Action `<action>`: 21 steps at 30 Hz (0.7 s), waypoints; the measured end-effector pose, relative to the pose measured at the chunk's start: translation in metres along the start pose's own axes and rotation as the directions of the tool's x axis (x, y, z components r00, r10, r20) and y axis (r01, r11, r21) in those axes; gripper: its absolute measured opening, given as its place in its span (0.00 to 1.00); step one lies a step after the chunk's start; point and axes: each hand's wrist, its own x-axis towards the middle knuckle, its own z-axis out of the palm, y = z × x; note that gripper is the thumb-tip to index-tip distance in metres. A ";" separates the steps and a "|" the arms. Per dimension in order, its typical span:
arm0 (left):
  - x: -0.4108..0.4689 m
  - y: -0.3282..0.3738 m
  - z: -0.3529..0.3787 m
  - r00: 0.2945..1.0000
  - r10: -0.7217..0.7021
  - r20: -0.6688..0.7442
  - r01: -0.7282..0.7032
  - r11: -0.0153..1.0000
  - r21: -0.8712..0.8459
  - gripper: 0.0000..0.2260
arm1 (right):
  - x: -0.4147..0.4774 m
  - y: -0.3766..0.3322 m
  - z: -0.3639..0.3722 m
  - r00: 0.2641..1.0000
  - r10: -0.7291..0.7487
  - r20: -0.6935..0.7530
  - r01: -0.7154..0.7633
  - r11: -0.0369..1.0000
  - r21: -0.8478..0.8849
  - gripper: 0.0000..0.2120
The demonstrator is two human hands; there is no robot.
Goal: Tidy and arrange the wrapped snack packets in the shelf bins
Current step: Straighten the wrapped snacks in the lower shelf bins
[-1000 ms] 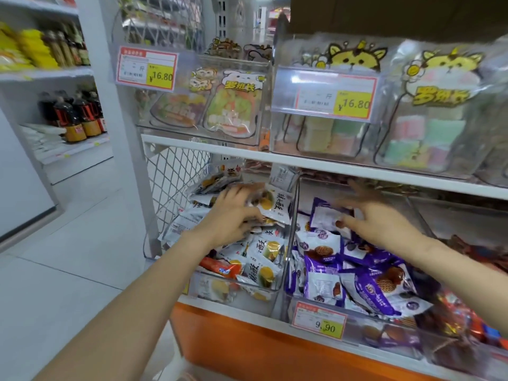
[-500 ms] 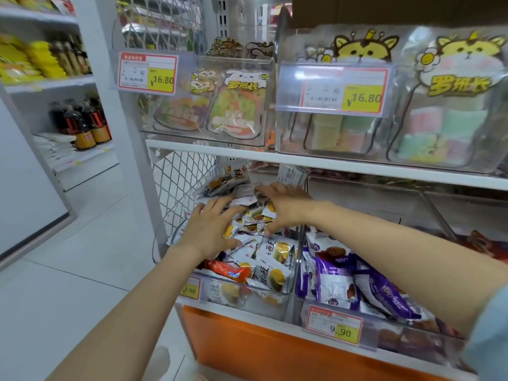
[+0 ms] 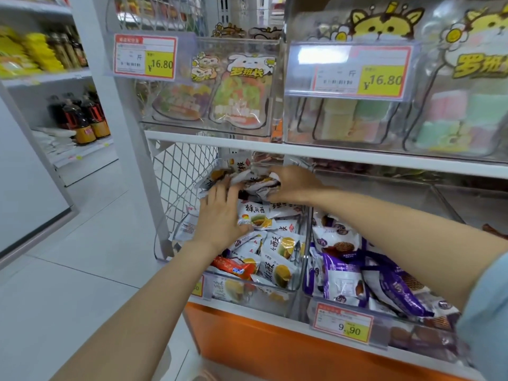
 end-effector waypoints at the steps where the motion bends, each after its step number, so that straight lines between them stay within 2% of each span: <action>1: 0.000 0.001 0.002 1.000 -0.014 -0.014 0.014 1.000 0.003 0.41 | 0.000 0.002 -0.002 1.000 -0.025 0.003 0.025 0.999 0.034 0.29; 3: 0.001 0.001 0.006 1.000 -0.027 -0.014 0.027 1.000 0.016 0.38 | 0.000 0.004 -0.005 0.998 -0.061 0.000 0.060 0.996 0.060 0.30; 8: 0.006 -0.002 0.009 0.991 -0.041 0.124 0.029 0.995 0.095 0.25 | -0.004 0.006 -0.009 0.998 -0.063 0.015 0.062 0.996 0.068 0.25; 11: 0.005 -0.004 0.009 0.999 0.028 -0.017 -0.026 0.993 0.113 0.13 | -0.007 0.005 -0.010 0.998 -0.065 -0.014 0.066 0.990 0.123 0.25; 14: 0.005 -0.010 0.005 0.990 0.036 -0.135 -0.027 0.997 0.070 0.05 | -0.005 0.006 -0.010 0.998 -0.057 -0.030 0.060 0.988 0.142 0.24; 18: 0.011 -0.019 -0.006 0.958 -0.054 -0.281 0.047 0.998 -0.030 0.08 | 0.001 0.008 -0.004 0.999 -0.023 -0.040 0.027 0.996 0.086 0.28; 21: 0.012 -0.021 -0.016 0.933 -0.176 -0.314 0.142 0.981 -0.129 0.09 | 0.000 0.008 0.000 0.999 -0.022 -0.040 0.026 0.995 0.101 0.28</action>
